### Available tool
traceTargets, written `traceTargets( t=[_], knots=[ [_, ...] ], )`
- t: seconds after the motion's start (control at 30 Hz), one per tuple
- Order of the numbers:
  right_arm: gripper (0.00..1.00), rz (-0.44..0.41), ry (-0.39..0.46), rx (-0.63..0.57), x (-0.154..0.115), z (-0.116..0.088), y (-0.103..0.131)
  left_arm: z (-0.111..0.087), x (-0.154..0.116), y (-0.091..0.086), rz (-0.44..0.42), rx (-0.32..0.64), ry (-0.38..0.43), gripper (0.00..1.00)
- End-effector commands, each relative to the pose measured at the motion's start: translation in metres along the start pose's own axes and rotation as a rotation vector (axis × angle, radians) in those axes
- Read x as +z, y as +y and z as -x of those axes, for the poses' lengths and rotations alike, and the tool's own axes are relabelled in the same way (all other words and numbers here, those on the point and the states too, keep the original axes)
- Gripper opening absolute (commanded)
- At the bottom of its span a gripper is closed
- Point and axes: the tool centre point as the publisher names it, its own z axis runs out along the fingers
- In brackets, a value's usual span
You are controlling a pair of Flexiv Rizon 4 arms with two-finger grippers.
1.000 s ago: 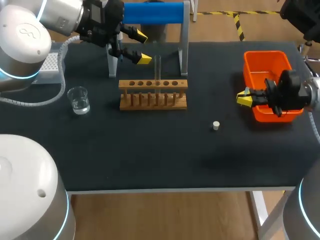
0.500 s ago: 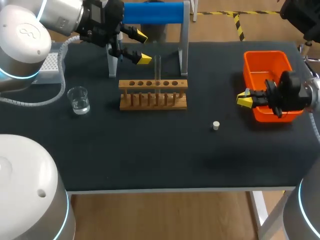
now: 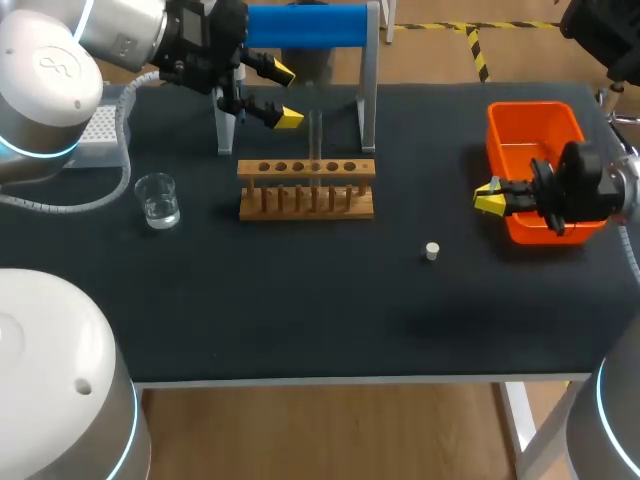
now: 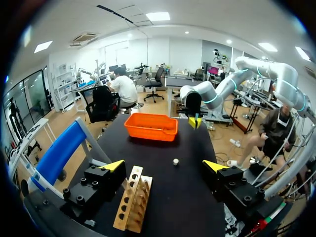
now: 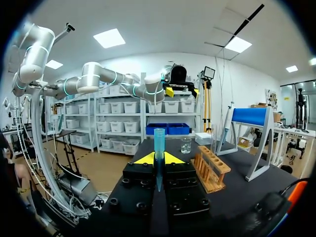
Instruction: Invert the test tube, pick up the pipette, mount the tip to pipette, aspirate from beaker and dispense into the tube, eject the tip, return the pipette, and cap with the stopper.
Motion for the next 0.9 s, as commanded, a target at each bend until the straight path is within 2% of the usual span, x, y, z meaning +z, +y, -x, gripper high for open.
traceTargets(
  t=[0.03, 0.27, 0.47, 0.7, 0.9],
  knots=[
    [0.00, -0.003, -0.006, -0.001, 0.001, -0.002, 0.000, 0.011, -0.011, 0.012, -0.029, -0.027, -0.050, 1.00],
    [0.00, -0.003, -0.006, -0.001, 0.001, -0.002, 0.000, 0.040, -0.035, 0.032, -0.078, -0.065, -0.176, 1.00],
    [0.00, -0.003, -0.006, -0.001, 0.001, -0.002, 0.000, 0.064, -0.047, 0.042, -0.111, -0.101, -0.294, 1.00],
    [0.00, -0.003, -0.006, -0.001, 0.001, -0.002, 0.000, 0.093, -0.044, 0.057, -0.139, -0.193, -0.438, 1.00],
    [0.00, -0.003, -0.006, -0.001, 0.001, -0.002, 0.000, 0.114, -0.042, 0.065, -0.154, -0.292, -0.604, 1.00]
  ],
)
